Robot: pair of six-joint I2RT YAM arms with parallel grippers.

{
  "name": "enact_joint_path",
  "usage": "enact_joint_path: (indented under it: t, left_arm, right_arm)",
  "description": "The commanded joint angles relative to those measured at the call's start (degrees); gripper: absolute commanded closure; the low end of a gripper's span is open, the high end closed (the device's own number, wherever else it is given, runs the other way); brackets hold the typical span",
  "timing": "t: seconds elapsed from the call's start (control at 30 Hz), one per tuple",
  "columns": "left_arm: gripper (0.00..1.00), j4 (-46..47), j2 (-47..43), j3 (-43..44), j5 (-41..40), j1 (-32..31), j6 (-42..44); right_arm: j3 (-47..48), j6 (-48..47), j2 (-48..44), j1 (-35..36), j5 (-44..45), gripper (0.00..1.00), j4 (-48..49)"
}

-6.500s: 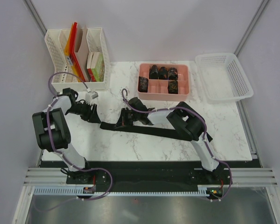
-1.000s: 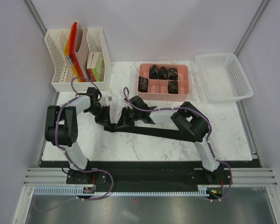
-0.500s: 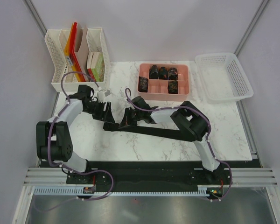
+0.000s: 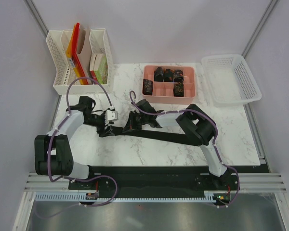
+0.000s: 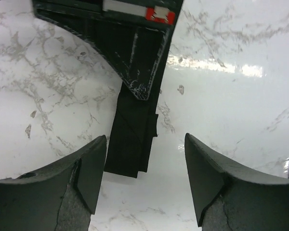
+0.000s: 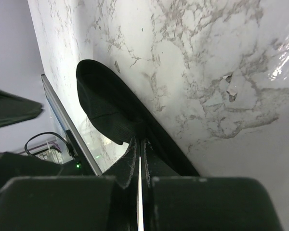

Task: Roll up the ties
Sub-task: Roll the tie at the center of the board.

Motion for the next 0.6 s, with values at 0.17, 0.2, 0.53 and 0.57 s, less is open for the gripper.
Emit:
enact_joint_path:
  t: [0.17,0.2,0.53,0.57]
  left_arm:
    - [0.27,10.94,5.31,-5.47,-2.98,-2.05,23.78]
    - [0.27,12.17,6.63,-5.47,-3.43,-2.32,23.35]
    - [0.22,19.73,9.45,-6.35,-7.82,-5.04,17.99]
    - [0.23,19.74,10.15,-6.09,-7.91,-5.13,17.46]
  right_arm:
    - [-1.96,0.42,1.63,-0.34,-0.25,1.00,1.08]
    - [-2.13,0.60,1.54,-0.25,-0.43,1.00,1.51]
    - [-2.13,0.69,1.54,-0.16,-0.87,1.00,2.13]
    - [-2.13,0.69,1.63,-0.16,-0.87,1.00,2.22]
